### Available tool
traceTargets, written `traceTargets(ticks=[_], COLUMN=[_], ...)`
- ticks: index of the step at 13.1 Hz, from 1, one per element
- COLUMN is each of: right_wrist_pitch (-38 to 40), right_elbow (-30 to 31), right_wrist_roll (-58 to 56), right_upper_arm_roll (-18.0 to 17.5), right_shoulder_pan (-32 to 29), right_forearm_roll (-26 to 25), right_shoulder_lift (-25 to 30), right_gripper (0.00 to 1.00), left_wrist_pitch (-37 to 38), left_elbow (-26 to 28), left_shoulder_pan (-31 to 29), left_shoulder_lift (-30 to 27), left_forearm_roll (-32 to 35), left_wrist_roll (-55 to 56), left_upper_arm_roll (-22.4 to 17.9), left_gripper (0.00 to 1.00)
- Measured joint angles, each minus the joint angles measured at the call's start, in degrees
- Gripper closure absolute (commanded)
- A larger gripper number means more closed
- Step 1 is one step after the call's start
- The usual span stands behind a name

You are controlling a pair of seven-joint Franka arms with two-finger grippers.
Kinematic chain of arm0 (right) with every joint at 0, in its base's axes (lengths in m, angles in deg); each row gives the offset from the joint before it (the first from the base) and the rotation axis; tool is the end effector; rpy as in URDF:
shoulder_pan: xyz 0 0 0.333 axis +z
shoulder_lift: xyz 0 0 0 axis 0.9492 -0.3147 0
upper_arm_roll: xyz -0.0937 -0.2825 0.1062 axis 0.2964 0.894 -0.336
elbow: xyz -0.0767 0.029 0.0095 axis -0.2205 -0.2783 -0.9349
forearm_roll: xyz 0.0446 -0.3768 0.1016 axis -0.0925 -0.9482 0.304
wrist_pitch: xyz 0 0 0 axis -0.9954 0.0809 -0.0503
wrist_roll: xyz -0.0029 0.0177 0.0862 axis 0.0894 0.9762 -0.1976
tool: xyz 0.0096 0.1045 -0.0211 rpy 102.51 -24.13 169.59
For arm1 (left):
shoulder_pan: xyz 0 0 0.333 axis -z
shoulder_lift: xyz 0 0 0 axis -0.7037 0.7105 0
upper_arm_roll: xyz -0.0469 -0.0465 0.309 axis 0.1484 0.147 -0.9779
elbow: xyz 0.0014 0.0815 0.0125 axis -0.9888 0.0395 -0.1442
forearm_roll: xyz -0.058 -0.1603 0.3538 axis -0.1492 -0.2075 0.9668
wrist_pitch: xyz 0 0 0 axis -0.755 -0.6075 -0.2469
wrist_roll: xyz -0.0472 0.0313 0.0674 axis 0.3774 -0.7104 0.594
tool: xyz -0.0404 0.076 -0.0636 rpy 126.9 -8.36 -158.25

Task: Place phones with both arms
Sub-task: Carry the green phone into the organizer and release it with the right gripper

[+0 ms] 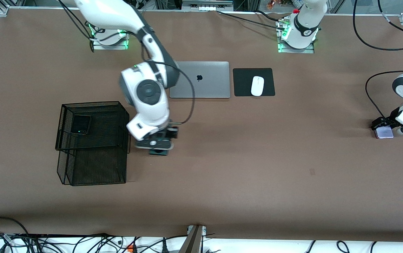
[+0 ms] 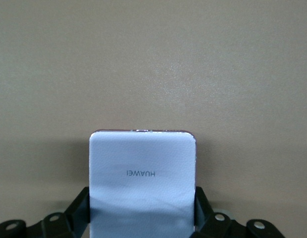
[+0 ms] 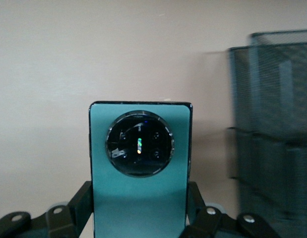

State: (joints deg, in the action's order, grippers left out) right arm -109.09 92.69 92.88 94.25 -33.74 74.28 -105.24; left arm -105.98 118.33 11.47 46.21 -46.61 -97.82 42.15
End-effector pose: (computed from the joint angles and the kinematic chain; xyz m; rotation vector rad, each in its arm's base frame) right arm 0.6304 0.3454 0.3551 3.0251 -0.0291 0.1155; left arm 0.5010 0.3511 0.1635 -3.1109 -0.0960 -0.1499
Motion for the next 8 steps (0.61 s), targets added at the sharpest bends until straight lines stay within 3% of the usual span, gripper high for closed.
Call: traceTargets(ticks=[2, 5, 8], right_wrist_pitch=[5.6, 12.9, 7.9], right_elbow=[0.0, 1.4, 11.2], right_wrist_roll=[-7.3, -17.0, -24.0], right_upper_arm_roll=[0.3, 0.9, 3.6], right_shoulder_pan=[-5.0, -11.3, -12.4], right_forearm_roll=[1.3, 4.1, 4.4], right_shoulder_lift=[3.2, 6.3, 10.4], right_gripper=[1.00, 1.00, 1.00], left_wrist_pitch=[1.5, 11.4, 18.7], left_elbow=[-0.9, -6.5, -12.2], left_shoulder_pan=[0.1, 1.6, 6.0], left_shoulder_lift=[0.2, 0.3, 0.2], left_forearm_roll=[0.0, 0.0, 0.0], left_wrist_roll=[-0.1, 0.6, 7.5], left_upper_arm_roll=[0.3, 0.9, 1.0], left_gripper=[0.97, 1.00, 1.00])
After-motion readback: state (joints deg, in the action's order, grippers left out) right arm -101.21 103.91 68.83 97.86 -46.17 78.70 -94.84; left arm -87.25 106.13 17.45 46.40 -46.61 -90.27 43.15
